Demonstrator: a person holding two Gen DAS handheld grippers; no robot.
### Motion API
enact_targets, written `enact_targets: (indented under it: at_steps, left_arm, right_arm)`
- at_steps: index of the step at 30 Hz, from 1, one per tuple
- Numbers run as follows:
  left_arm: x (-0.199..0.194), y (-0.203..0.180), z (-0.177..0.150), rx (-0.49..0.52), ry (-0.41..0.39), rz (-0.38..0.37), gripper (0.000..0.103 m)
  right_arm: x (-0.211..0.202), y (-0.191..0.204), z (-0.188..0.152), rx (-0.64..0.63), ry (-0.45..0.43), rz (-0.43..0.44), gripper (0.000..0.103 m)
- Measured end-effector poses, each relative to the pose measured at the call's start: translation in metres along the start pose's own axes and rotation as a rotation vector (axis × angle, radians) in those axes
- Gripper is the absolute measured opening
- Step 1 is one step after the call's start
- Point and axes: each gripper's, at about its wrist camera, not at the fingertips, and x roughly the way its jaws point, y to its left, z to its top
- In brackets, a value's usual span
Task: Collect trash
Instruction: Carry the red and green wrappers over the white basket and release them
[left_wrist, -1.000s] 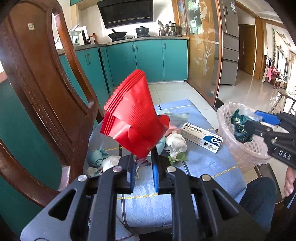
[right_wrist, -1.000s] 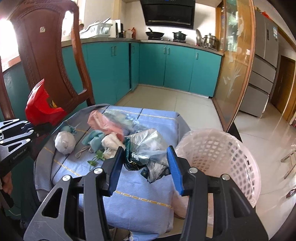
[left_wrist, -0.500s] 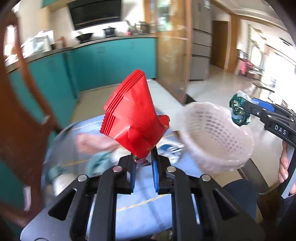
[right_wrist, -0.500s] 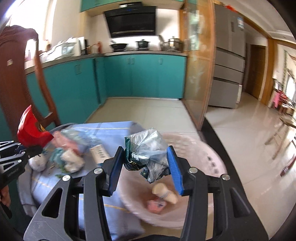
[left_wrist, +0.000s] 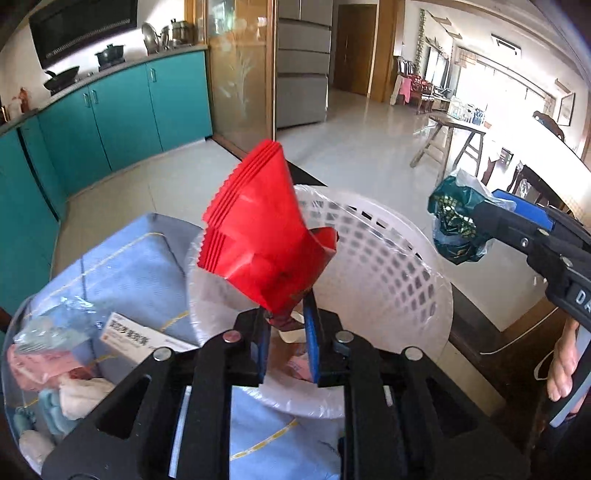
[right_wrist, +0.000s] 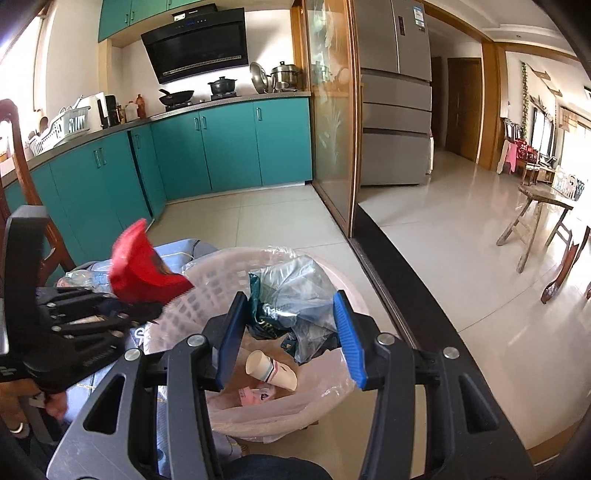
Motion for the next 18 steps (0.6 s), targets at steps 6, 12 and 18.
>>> enact_targets:
  at_steps: [6, 12, 18]
  left_arm:
    - [-0.01, 0.014, -0.006, -0.018, -0.038, 0.08, 0.081]
    - [-0.038, 0.048, -0.027, -0.083, -0.039, 0.199, 0.082]
    - [-0.09, 0.121, -0.083, -0.214, -0.04, 0.575, 0.082]
  right_arm:
    - [0.017, 0.006, 0.003, -0.004, 0.016, 0.016, 0.059]
    - [0.021, 0.025, 0.002, -0.012, 0.025, 0.038, 0.08]
    - [0.02, 0.054, -0.003, -0.08, 0.036, 0.082, 0.085]
